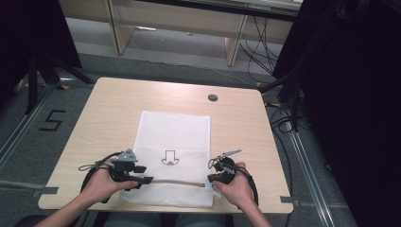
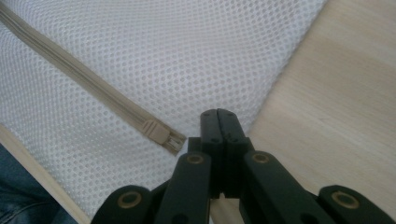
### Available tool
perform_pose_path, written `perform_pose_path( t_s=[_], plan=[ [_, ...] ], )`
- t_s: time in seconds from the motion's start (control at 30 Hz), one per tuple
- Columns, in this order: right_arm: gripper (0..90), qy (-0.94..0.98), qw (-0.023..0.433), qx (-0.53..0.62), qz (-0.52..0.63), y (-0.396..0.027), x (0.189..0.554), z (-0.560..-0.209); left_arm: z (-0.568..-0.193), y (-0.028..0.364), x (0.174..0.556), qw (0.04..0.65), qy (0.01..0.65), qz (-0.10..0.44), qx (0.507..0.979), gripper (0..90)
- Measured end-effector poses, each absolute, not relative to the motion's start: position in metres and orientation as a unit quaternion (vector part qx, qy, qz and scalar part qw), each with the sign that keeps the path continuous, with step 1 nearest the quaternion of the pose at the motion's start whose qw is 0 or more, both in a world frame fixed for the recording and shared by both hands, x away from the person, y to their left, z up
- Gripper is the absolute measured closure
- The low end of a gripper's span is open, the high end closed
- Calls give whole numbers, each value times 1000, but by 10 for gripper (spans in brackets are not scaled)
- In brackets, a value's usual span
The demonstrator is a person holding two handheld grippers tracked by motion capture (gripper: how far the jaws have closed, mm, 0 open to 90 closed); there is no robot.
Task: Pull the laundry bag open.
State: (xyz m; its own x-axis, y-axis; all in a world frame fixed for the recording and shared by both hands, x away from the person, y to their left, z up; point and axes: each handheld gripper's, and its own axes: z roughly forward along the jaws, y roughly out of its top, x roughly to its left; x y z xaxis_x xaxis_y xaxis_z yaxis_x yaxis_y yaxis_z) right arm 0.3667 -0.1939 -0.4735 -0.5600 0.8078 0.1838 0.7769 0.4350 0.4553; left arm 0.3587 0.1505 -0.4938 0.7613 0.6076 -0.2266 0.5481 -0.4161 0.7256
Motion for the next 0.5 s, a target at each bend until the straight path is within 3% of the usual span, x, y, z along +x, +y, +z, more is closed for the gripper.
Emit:
perform_pose_path(
  t_s=[0.13, 0.37, 0.5],
  plan=[
    [900, 849, 12, 469, 242, -196, 364, -479, -494, 146, 363, 423, 334, 35, 842, 454],
    [899, 841, 31, 476, 256, -203, 360, -473, -495, 142, 366, 423, 327, 30, 845, 451],
    [877, 852, 11, 470, 231, -200, 357, -480, -495, 138, 366, 423, 321, 26, 847, 452]
  ],
)
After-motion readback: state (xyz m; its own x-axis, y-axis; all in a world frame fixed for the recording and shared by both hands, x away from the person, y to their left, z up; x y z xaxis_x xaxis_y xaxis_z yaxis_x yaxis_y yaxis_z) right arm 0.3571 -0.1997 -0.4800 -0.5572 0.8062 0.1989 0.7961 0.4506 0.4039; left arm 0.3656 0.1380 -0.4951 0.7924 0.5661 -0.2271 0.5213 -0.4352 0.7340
